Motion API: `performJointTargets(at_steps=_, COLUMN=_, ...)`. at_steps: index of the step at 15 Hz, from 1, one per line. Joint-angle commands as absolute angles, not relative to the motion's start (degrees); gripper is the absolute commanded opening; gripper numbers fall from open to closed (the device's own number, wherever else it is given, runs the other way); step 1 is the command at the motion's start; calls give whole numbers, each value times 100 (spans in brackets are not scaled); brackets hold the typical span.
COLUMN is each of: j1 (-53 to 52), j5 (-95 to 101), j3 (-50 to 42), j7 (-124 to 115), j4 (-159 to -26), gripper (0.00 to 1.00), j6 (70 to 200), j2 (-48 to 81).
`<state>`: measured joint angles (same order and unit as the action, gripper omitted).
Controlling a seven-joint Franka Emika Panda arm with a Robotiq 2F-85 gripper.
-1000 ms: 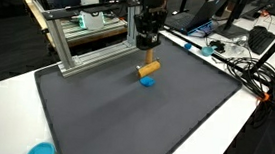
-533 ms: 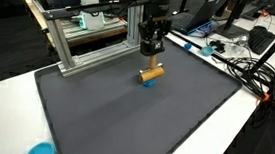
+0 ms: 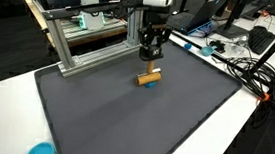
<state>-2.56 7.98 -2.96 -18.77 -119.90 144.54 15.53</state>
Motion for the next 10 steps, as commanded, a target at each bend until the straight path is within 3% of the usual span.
performJointTargets(at_steps=1, j1=-367, j5=780, j3=-444, j7=-2560, j4=-11840, gripper=22, j6=14959, j2=1786)
performJointTargets(at_steps=10, j1=-848, j5=1507, j3=-849, j7=-3706, j4=-11729, gripper=22, j6=15001, j2=2020)
